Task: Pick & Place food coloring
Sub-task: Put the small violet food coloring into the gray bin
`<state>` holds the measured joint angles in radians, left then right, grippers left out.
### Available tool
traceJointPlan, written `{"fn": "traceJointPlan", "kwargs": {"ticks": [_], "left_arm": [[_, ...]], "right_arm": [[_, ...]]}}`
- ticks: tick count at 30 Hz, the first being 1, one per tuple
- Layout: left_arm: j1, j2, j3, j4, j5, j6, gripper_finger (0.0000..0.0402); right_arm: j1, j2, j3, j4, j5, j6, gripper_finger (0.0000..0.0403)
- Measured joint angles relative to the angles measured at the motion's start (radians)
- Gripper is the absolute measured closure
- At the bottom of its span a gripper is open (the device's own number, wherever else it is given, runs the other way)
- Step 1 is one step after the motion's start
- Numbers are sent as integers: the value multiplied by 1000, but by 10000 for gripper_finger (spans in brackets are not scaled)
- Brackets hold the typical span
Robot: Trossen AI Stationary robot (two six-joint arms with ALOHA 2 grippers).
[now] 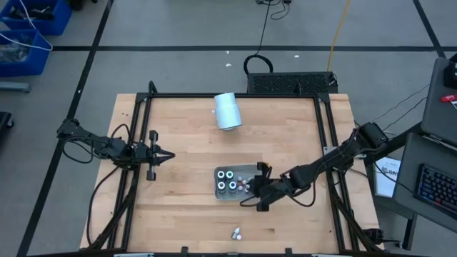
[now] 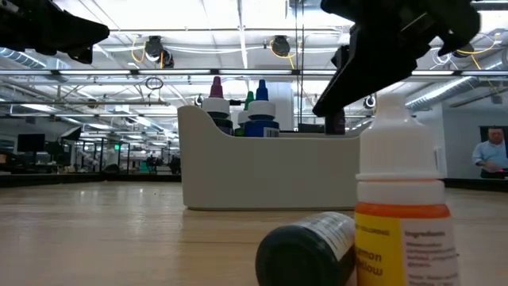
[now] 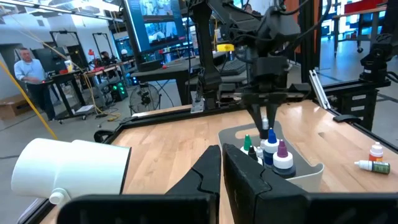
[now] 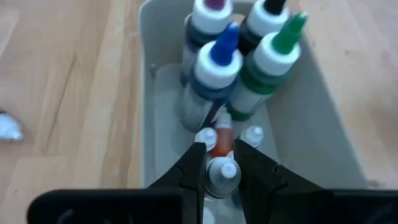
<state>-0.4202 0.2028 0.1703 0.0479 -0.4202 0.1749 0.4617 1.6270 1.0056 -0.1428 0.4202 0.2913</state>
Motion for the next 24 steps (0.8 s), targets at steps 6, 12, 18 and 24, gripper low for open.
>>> {"fn": "traceJointPlan", "kwargs": {"ticks": [6,12,18,24], "left_arm": [[0,0,0,1,0,-1,376],[0,0,0,8,0,2,376],[0,0,0,8,0,4,376],[0,0,0,8,0,4,376]], "right_arm": [[-12,18,-47,73,-2,12,349],[-21,17,-68,88,-4,12,349],[-25,17,-75,104,-7,12,349],[-22,28,-75,114,-55,-10,348]]}}
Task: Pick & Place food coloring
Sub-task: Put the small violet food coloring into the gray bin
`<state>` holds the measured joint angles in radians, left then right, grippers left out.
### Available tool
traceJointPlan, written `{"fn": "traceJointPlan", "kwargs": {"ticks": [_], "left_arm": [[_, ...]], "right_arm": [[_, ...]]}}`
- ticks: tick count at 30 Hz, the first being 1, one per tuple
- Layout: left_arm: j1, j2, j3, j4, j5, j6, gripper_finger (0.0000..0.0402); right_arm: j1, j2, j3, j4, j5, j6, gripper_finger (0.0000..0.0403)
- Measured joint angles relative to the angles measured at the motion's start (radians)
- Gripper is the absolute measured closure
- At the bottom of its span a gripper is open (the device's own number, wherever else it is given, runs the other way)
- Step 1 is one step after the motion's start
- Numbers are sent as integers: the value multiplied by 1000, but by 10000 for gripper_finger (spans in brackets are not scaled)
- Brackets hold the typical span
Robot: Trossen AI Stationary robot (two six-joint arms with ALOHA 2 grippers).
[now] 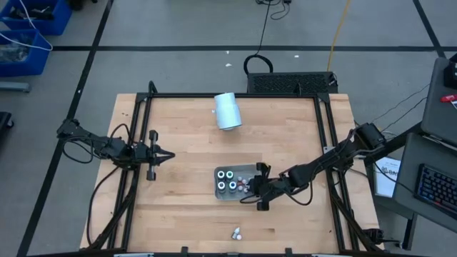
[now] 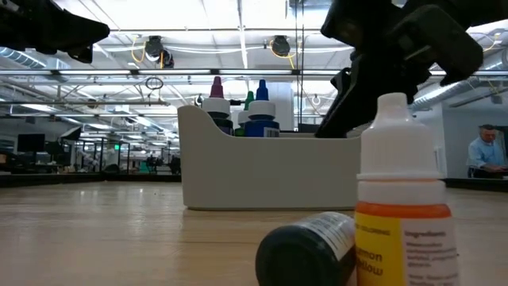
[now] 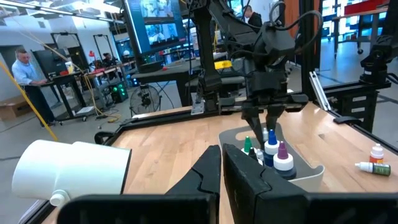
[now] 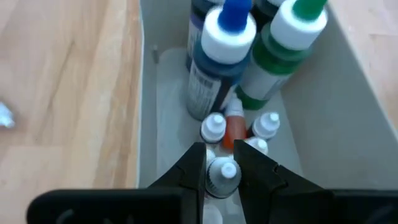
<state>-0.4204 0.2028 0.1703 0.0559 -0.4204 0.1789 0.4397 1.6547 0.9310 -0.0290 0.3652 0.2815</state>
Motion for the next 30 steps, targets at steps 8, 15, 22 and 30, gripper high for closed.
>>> {"fn": "traceJointPlan", "kwargs": {"ticks": [8,15,22,30], "left_arm": [[0,0,0,1,0,1,376],[0,0,0,0,0,1,376],[0,0,0,1,0,1,376],[0,0,0,0,0,2,376]], "right_arm": [[-2,24,1,10,0,-28,347],[-2,24,1,6,0,-31,346],[-2,24,1,-3,5,-42,346],[-2,19,1,-10,4,-44,346]]}}
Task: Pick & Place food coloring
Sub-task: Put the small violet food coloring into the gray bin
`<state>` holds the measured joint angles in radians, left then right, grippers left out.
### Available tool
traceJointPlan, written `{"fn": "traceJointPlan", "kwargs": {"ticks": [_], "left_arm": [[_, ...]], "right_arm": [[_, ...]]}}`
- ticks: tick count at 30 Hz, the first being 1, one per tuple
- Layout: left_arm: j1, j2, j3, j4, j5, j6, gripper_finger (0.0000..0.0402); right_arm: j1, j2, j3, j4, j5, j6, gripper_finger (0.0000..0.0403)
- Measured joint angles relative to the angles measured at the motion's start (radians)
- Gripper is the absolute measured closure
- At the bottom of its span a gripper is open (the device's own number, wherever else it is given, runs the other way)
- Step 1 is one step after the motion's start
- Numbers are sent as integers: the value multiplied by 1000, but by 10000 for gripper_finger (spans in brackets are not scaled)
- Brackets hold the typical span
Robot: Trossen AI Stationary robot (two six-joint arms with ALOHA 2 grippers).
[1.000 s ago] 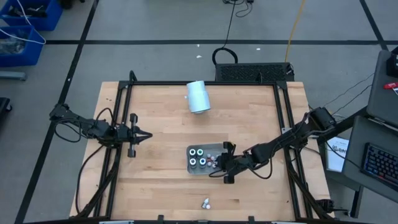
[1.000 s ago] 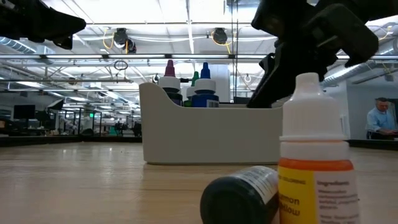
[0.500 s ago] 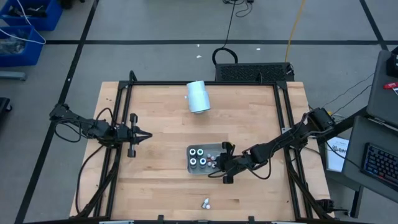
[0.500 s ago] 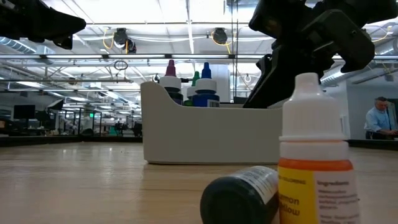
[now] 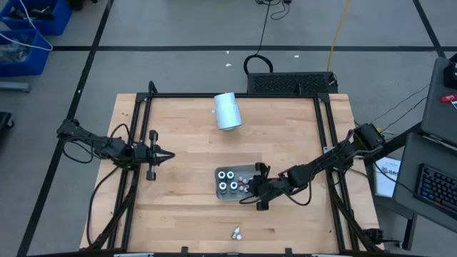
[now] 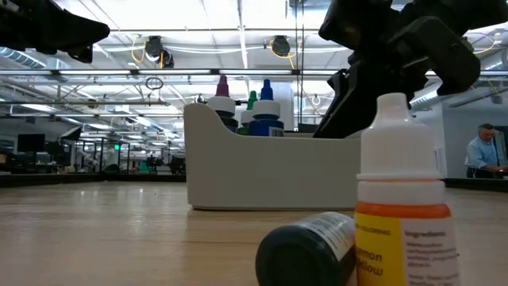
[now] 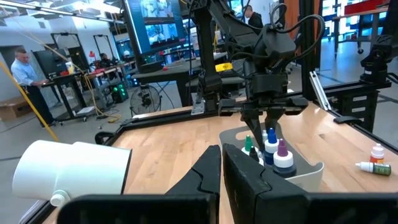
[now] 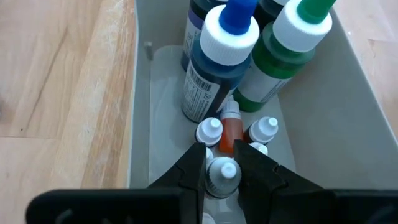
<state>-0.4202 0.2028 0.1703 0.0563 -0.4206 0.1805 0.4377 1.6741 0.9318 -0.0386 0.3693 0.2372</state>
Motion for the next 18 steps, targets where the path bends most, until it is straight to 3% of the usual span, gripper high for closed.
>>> {"fn": "traceJointPlan", "kwargs": {"ticks": [10,18], "left_arm": [[0,0,0,-1,0,6,376],[0,0,0,-1,0,8,376]], "right_arm": [[5,-79,12,-82,29,-6,346],[5,-47,12,-123,50,36,346]]}}
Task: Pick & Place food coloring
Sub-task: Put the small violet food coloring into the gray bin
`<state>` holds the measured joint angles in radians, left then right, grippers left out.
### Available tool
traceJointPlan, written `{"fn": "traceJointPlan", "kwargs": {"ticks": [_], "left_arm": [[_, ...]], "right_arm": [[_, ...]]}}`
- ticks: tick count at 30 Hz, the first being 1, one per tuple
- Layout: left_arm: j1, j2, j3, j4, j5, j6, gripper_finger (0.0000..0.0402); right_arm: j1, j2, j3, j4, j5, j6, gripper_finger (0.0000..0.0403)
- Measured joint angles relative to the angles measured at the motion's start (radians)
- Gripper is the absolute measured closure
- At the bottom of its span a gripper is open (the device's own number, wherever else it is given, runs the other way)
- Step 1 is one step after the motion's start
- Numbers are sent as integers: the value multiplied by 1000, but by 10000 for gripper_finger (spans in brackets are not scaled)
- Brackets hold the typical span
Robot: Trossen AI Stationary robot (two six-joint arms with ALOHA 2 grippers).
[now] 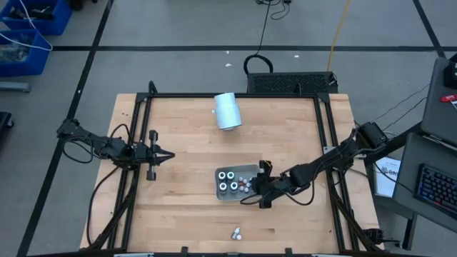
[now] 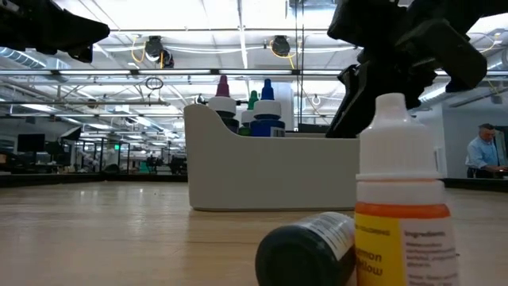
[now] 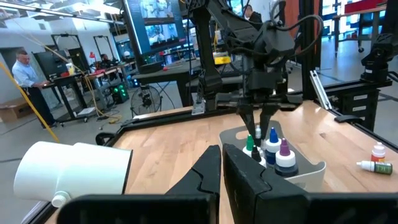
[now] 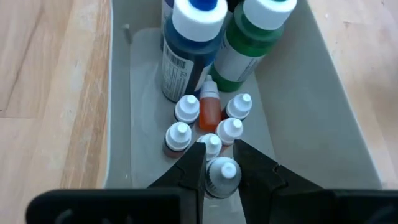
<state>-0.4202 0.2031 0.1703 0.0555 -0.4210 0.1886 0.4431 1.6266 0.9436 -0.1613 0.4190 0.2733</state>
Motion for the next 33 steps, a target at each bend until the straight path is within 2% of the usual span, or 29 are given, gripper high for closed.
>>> {"fn": "traceJointPlan", "kwargs": {"ticks": [29,33], "left_arm": [[0,0,0,0,0,6,376],[0,0,0,0,0,11,376]], "right_arm": [[-5,29,3,-11,-2,-52,346],[-5,30,3,-12,-3,-51,336]]}}
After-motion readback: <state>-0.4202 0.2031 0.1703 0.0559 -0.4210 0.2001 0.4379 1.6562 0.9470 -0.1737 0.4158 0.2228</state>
